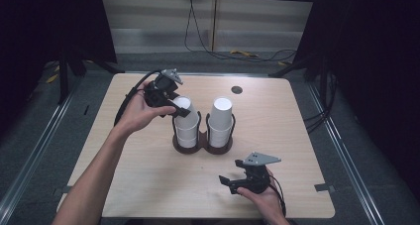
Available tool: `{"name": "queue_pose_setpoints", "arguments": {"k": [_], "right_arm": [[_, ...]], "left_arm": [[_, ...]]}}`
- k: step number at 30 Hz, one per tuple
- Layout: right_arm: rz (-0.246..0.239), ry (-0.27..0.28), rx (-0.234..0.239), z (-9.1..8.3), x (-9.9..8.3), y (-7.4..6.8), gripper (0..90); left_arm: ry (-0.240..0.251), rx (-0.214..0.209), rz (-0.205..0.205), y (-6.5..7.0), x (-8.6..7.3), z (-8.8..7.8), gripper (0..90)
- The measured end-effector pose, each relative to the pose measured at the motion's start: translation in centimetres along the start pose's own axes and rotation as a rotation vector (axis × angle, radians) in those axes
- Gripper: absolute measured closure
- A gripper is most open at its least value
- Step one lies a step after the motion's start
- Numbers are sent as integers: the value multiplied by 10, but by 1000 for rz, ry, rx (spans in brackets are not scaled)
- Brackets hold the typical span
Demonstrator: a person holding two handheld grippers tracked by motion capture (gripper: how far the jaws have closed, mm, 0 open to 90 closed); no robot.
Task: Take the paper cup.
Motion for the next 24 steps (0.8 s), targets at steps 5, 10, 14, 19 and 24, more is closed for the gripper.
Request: {"name": "queue_pose_setpoints", "arguments": {"k": [5, 10, 14, 19, 24], "right_arm": [[0, 1, 0, 0, 0, 0, 156], [-1, 1, 0, 0, 0, 0, 156], [1, -2, -1, 0, 0, 0, 156], [-1, 1, -7, 0, 0, 0, 156], [1, 10, -12, -2, 1, 1, 156]], "left_arm": [[11, 4, 14, 3, 0, -5, 346], [27, 7, 10, 3, -1, -10, 346], [61, 10, 30, 4, -1, -15, 346], [86, 16, 34, 6, -1, -21, 346], [123, 13, 35, 8, -1, -27, 345]]}}
Point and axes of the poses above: each handheld gripper's, and its own axes: z roughly forward along the jaws, x roughly out of its top, y roughly to its right, the point moved 7 cm from there along z, roughly forward along the jaws, and after that the axes turned 10 degrees about -y, right-handed, at the moved point
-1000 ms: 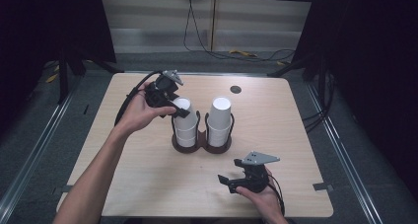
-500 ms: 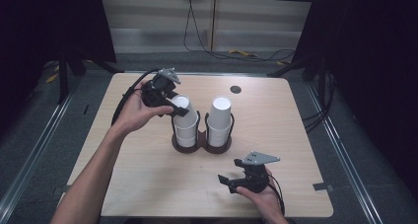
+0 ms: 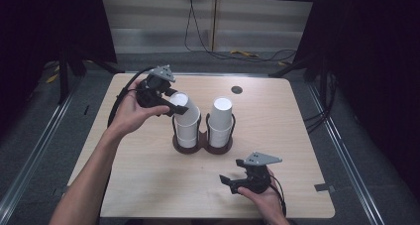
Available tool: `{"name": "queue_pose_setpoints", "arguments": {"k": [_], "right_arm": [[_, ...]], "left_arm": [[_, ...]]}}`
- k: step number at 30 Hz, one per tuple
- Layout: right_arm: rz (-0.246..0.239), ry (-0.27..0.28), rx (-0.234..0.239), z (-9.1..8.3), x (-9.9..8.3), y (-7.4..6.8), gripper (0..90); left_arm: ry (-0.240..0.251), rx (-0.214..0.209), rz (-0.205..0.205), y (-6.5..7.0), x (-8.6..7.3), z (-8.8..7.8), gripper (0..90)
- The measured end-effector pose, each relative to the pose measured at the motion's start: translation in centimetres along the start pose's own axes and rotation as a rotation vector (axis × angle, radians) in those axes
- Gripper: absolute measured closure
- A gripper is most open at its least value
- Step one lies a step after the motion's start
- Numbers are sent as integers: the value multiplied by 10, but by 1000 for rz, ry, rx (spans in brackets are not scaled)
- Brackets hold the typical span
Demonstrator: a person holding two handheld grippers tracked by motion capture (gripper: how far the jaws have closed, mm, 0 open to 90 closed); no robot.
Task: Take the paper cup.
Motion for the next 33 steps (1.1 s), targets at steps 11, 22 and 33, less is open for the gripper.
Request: {"name": "queue_pose_setpoints", "arguments": {"k": [11, 22, 33], "right_arm": [[1, -1, 0, 1, 0, -1, 157], [-3, 2, 1, 1, 1, -1, 157], [-4, 1, -3, 1, 1, -1, 157]], "left_arm": [[68, -1, 7, 5, -2, -11, 344], [129, -19, -3, 11, -6, -20, 344], [200, -40, -10, 19, -13, -26, 343]]}}
Point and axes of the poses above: each handheld gripper's, and its own axes: z roughly forward along the jaws, x roughly out of its top, y roughly to its right, the point moved 7 cm from there along z, roughly forward along the jaws, and after that the axes turned 10 degrees about -y, right-handed, at the moved point
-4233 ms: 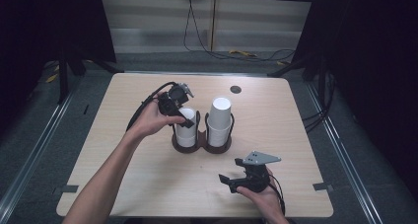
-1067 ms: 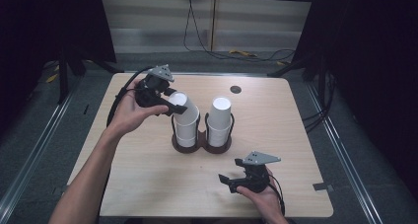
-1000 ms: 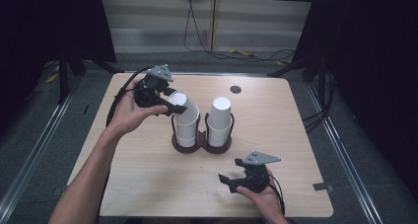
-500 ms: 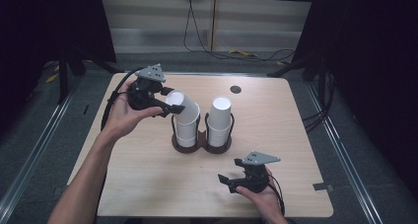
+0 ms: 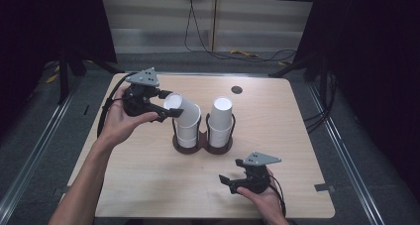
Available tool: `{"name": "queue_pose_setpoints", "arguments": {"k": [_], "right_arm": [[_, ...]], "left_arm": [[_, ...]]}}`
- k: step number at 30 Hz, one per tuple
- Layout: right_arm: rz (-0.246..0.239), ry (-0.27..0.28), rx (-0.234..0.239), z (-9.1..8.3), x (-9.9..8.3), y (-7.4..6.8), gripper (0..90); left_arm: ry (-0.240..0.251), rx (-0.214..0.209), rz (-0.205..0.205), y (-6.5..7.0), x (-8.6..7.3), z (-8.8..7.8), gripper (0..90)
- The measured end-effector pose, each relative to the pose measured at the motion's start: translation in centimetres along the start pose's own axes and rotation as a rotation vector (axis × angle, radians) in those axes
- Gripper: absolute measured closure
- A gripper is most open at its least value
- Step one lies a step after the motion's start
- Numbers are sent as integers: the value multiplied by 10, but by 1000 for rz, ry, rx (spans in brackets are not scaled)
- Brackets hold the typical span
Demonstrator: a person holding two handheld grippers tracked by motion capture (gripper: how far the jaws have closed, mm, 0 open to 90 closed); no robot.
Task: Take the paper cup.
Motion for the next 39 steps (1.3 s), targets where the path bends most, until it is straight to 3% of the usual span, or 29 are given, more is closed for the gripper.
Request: {"name": "queue_pose_setpoints", "arguments": {"k": [6, 9, 26, 34, 39], "right_arm": [[1, 3, 0, 0, 0, 0, 158], [5, 3, -1, -1, 0, 0, 158], [6, 30, 12, -3, 6, -2, 159], [-15, 85, 26, -8, 16, -10, 152], [-40, 148, 31, -12, 28, -17, 138]], "left_arm": [[20, 19, -25, -1, -8, -1, 343], [41, 2, -33, 0, -11, -1, 343], [90, -40, -14, 20, -27, -1, 344], [98, -68, -7, 28, -38, 5, 343], [105, -78, -12, 33, -45, 8, 344]]}}
Point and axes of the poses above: each handheld gripper's, and its own axes: z roughly forward along the jaws, x roughly out of its top, y roughly to its right, the point moved 7 cm from there along z, roughly forward along the jaws, and after that the axes turned 10 degrees about -y, right-handed, at the moved point
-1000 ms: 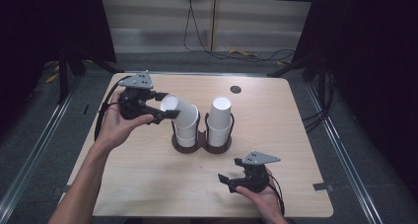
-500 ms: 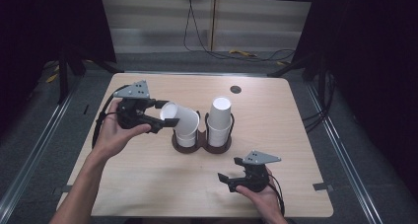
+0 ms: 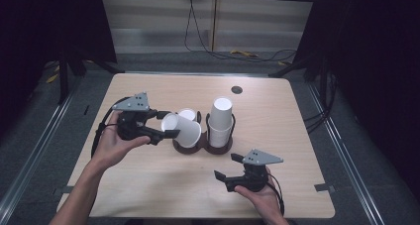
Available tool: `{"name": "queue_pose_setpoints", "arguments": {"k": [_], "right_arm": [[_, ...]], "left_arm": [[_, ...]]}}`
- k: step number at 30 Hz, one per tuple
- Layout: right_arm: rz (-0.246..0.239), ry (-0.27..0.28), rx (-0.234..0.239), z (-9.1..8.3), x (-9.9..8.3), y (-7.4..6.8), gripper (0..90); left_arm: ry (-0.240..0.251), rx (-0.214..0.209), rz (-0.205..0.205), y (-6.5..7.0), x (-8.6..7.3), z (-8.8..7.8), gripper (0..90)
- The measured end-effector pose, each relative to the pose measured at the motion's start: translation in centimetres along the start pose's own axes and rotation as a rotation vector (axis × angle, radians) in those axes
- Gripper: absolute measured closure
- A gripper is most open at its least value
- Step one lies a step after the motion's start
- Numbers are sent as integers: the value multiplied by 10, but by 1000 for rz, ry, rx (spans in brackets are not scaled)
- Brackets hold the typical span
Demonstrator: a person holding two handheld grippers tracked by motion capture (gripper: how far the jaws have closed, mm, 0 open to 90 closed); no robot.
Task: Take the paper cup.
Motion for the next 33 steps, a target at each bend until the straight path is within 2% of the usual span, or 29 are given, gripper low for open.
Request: {"name": "queue_pose_setpoints", "arguments": {"k": [4, 7, 10, 12, 14, 18, 21, 24, 26, 28, 33], "right_arm": [[-15, 22, 20, 0, 7, -4, 139], [-27, 22, 29, 1, 11, -6, 139], [-40, 18, 36, 2, 15, -8, 139], [-43, 28, 40, 3, 18, -9, 135], [-47, 30, 28, 5, 19, -9, 137], [-73, 21, 73, 9, 22, -14, 137], [-95, 30, 95, 11, 27, -18, 136], [-101, 39, 106, 13, 31, -20, 136], [-108, 44, 117, 15, 32, -22, 136], [-114, 46, 133, 18, 32, -24, 136], [-118, 65, 139, 19, 30, -26, 136]], "left_arm": [[-20, -24, -15, 4, -7, 5, 343], [-14, -51, -25, 8, -11, 7, 343], [-29, -52, -22, 10, -17, 11, 343], [-38, -29, -15, 11, -20, 13, 342], [-35, -53, -26, 13, -23, 15, 342], [-49, -69, -26, 17, -30, 19, 342], [-52, -66, -27, 18, -34, 22, 342], [-45, -75, -32, 19, -36, 24, 342], [-64, -75, -29, 20, -38, 26, 342], [-51, -89, -32, 22, -39, 28, 342], [-52, -104, -24, 28, -41, 31, 343]]}}
Point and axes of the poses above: each handheld gripper's, and its own axes: z roughly forward along the jaws, x roughly out of its top, y roughly to its right, the point moved 7 cm from there along z, roughly forward along the jaws, and after that the axes turned 10 degrees about -y, right-handed, at the moved point
